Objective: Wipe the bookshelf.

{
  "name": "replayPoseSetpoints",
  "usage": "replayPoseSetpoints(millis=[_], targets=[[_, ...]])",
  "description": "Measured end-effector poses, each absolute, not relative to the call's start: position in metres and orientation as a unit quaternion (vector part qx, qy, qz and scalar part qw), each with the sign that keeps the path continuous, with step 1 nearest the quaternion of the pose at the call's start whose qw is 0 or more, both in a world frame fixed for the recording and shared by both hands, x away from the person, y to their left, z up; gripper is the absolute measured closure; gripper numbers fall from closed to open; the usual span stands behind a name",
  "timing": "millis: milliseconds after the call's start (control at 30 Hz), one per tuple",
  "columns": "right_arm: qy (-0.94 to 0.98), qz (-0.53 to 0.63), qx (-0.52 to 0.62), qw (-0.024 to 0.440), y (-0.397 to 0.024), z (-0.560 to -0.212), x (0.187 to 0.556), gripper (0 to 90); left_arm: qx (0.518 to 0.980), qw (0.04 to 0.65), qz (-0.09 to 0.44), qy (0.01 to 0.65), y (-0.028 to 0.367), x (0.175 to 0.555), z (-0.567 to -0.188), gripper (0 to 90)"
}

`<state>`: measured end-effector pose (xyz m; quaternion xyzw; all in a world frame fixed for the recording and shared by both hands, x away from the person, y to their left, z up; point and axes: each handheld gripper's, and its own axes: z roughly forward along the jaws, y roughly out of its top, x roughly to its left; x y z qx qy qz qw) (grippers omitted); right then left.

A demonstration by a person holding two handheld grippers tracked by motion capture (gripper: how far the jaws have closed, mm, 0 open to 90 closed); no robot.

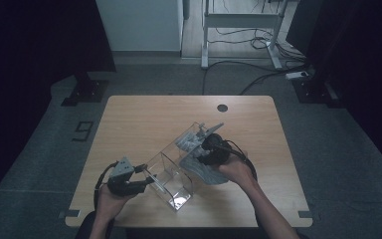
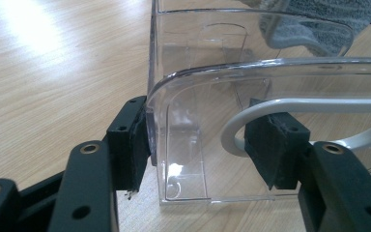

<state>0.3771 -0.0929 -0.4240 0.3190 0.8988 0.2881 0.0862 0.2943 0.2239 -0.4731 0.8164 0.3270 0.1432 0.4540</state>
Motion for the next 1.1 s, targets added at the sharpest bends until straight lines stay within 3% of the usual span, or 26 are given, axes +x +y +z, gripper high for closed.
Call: replayPoseSetpoints(millis=[1100], targets=[[0.892,0.290,0.340,0.070,-0.124,-0.465,0.354,66.7,0.816,0.455,0.143,0.327,0.224,0.294,-0.473,43.1]])
